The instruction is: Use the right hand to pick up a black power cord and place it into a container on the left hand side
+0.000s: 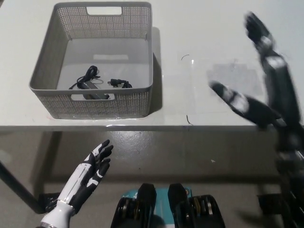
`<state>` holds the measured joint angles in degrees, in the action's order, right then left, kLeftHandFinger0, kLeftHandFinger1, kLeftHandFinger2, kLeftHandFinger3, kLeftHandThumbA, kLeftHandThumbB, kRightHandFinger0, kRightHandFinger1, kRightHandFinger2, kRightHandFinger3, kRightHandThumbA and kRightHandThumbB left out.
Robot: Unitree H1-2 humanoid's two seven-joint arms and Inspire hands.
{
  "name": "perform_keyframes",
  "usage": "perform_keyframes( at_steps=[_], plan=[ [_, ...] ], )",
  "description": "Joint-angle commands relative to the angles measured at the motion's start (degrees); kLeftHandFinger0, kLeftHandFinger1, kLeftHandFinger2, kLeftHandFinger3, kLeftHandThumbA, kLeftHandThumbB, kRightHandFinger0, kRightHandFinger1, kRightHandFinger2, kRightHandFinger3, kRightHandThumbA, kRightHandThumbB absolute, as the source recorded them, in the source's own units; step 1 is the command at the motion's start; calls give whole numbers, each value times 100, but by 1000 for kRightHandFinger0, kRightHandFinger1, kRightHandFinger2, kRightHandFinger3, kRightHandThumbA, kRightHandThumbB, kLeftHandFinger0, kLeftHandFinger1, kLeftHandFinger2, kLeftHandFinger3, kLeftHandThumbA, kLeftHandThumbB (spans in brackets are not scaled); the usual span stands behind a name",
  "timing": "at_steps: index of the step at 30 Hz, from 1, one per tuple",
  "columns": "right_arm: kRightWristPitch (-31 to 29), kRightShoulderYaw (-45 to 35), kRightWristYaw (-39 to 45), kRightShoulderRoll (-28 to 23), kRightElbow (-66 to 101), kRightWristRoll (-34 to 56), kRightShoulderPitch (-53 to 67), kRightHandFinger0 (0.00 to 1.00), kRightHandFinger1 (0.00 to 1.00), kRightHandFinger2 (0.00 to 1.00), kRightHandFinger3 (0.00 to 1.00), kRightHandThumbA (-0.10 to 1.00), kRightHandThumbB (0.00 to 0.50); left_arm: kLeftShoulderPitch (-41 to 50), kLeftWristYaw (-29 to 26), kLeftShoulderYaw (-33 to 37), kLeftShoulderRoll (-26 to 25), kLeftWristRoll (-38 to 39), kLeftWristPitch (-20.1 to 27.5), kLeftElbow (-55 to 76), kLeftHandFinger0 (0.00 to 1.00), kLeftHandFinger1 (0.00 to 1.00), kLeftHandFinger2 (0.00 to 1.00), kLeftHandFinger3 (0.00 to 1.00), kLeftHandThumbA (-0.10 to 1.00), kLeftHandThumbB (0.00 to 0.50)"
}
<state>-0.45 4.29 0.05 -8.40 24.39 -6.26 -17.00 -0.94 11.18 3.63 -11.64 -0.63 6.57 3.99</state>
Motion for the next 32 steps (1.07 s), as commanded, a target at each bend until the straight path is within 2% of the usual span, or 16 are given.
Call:
perform_keyframes(
  at_steps=[1, 3, 5, 9, 10, 11, 13, 16, 17, 19, 20, 24, 28, 31, 32],
  plan=[
    [-436, -70, 287, -124, 198, 691, 618, 1000, 1000, 1000, 1000, 1000, 368, -131, 100, -81, -127, 173, 202, 23, 1000, 1000, 1000, 1000, 888, 250],
    [-447, -70, 294, -129, 199, 708, 628, 1000, 1000, 1000, 1000, 1000, 368, -132, 104, -82, -127, 174, 203, 22, 1000, 1000, 1000, 1000, 888, 250],
    [-1049, 191, 476, -118, -627, 683, 1290, 1000, 1000, 1000, 1000, 1000, 287, -143, 138, -86, -120, 227, 303, -14, 1000, 1000, 1000, 1000, 894, 256],
    [-1241, 235, 538, -108, -801, 689, 1384, 1000, 1000, 1000, 1000, 1000, 271, -146, 164, -101, -106, 270, 305, -26, 1000, 1000, 1000, 1000, 892, 256],
    [-1468, 378, 634, -45, -1286, 759, 1733, 1000, 1000, 1000, 1000, 1000, 202, -106, 169, -110, -94, 313, 321, -33, 1000, 1000, 1000, 1000, 881, 258],
    [-1571, 445, 671, -13, -1530, 775, 1916, 1000, 1000, 1000, 1000, 1000, 208, -84, 160, -110, -83, 318, 323, -28, 1000, 1000, 1000, 1000, 881, 258],
    [-1575, 471, 691, -21, -1808, 733, 2001, 1000, 1000, 1000, 1000, 1000, 283, -124, 141, -97, -63, 295, 341, -68, 1000, 1000, 1000, 1000, 891, 262],
    [-1666, 466, 828, -25, -2121, 931, 2015, 1000, 1000, 1000, 1000, 1000, 334, -127, 133, -98, -43, 318, 369, -120, 1000, 1000, 1000, 1000, 901, 269],
    [-1602, 461, 910, -14, -2184, 1086, 2052, 1000, 1000, 1000, 1000, 1000, 342, -112, 117, -92, -37, 295, 351, -88, 1000, 1000, 1000, 1000, 920, 256],
    [-1586, 453, 1082, -3, -2303, 1369, 2084, 1000, 1000, 1000, 1000, 1000, 336, -85, 104, -87, -24, 285, 371, -61, 1000, 1000, 1000, 1000, 946, 245],
    [-1678, 464, 1199, -12, -2431, 1498, 2101, 1000, 1000, 1000, 1000, 1000, 308, -54, 101, -83, -13, 285, 382, -52, 1000, 1000, 1000, 1000, 976, 236],
    [-1637, 456, 1381, -1, -2620, 1687, 2219, 1000, 1000, 1000, 1000, 1000, 325, 124, 96, -56, -26, 209, 420, -15, 1000, 1000, 1000, 1000, 1000, 227],
    [-1490, 416, 1418, -20, -2597, 1711, 2177, 1000, 1000, 1000, 1000, 1000, 325, 130, 81, -45, 5, 201, 416, -49, 1000, 1000, 1000, 1000, 1000, 257],
    [-1480, 389, 1447, -35, -2623, 1713, 2138, 1000, 1000, 1000, 1000, 1000, 307, 108, 49, -45, 37, 171, 434, -93, 1000, 1000, 1000, 1000, 1000, 263],
    [-1464, 385, 1448, -41, -2621, 1703, 2136, 1000, 1000, 1000, 1000, 1000, 315, 120, 54, -39, 36, 158, 474, -113, 1000, 1000, 1000, 1000, 1000, 261]
  ],
)
